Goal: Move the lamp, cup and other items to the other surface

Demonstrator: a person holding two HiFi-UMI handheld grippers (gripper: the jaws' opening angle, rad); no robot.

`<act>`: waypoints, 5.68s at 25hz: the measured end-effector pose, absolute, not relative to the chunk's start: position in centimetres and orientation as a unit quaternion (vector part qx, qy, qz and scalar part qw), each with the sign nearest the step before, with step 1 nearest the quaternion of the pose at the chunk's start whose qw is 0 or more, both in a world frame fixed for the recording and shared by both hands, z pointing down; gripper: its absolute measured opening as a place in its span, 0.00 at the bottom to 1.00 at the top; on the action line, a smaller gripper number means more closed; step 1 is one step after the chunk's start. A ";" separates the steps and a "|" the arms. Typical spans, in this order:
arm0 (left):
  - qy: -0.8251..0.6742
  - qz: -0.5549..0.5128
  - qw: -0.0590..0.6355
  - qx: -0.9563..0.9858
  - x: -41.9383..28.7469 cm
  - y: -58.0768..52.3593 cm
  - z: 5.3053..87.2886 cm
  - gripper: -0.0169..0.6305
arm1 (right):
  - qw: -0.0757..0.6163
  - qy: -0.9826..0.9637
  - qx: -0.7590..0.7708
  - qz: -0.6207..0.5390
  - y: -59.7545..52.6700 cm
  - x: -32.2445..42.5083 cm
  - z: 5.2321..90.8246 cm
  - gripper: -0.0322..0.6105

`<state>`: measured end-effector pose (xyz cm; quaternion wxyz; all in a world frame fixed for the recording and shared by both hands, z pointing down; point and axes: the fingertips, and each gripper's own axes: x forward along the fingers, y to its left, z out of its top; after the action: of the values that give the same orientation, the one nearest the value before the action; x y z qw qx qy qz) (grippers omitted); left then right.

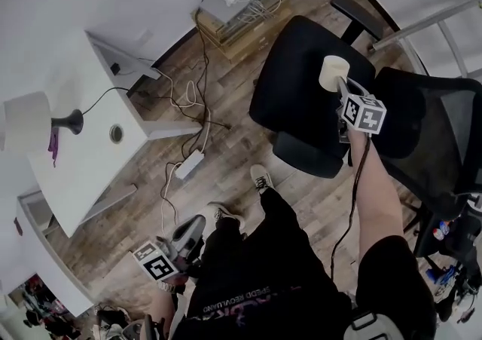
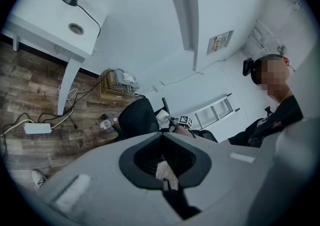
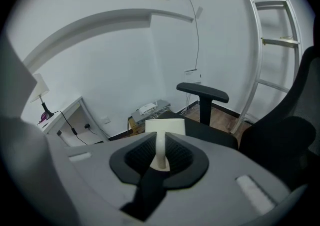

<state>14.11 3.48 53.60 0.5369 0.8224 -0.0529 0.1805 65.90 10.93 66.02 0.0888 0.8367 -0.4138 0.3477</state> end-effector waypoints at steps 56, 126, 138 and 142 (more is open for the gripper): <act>-0.116 0.186 0.561 0.798 12.5 7.3 55.9 0.02 | 0.183 -0.417 0.724 0.518 17.0 60.6 82.4 0.17; -0.196 -0.072 0.452 0.867 -20.6 12.2 47.9 0.02 | 0.091 -0.895 0.211 0.382 13.5 -18.5 50.3 0.06; -0.191 -0.087 0.454 0.866 -20.9 12.2 47.4 0.02 | 0.080 -0.892 0.221 0.387 13.6 -18.2 50.3 0.06; -0.191 -0.084 0.455 0.866 -21.0 12.3 47.3 0.02 | 0.074 -0.892 0.223 0.386 13.6 -18.2 50.2 0.06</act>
<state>-21.01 12.30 47.34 0.4550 0.8656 -0.1915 -0.0842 -18.21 13.63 50.18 0.0738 0.2231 -0.8922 0.3857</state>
